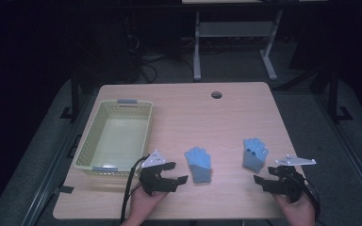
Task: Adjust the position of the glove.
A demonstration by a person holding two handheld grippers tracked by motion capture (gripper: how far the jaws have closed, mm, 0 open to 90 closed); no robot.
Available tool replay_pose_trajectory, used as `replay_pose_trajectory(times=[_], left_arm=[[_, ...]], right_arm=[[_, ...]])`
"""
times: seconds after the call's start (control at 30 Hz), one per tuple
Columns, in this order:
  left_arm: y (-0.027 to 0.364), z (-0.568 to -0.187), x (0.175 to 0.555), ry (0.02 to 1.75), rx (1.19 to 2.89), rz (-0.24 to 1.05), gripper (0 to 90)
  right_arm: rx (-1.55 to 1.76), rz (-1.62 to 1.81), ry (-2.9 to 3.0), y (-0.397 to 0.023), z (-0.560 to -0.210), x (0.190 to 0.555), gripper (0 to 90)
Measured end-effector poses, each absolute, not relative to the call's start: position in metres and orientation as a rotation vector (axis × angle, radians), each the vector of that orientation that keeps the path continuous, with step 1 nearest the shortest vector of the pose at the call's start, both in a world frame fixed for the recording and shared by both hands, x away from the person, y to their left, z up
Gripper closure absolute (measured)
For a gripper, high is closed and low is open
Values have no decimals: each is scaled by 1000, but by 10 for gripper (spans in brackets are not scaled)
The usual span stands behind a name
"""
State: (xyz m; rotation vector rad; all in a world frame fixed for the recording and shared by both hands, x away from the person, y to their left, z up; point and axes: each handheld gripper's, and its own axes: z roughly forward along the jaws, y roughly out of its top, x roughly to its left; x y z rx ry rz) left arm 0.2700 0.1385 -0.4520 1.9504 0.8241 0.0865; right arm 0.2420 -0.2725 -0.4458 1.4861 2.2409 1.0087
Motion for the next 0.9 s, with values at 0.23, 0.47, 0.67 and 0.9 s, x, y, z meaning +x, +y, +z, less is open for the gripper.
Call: replay_pose_trajectory(times=[0.23,0.47,0.67,0.9], left_arm=[[140,-453,271,830,1946,78,249],[140,-452,271,822,1945,78,249],[141,-452,271,828,1936,73,249],[142,-452,268,828,1930,76,249]], right_arm=[[1497,1019,2235,-275,-445,241,298],[1497,1019,2237,-273,-444,243,288],[1489,1020,2239,-272,-442,247,275],[1460,1028,2261,-270,-436,254,265]])
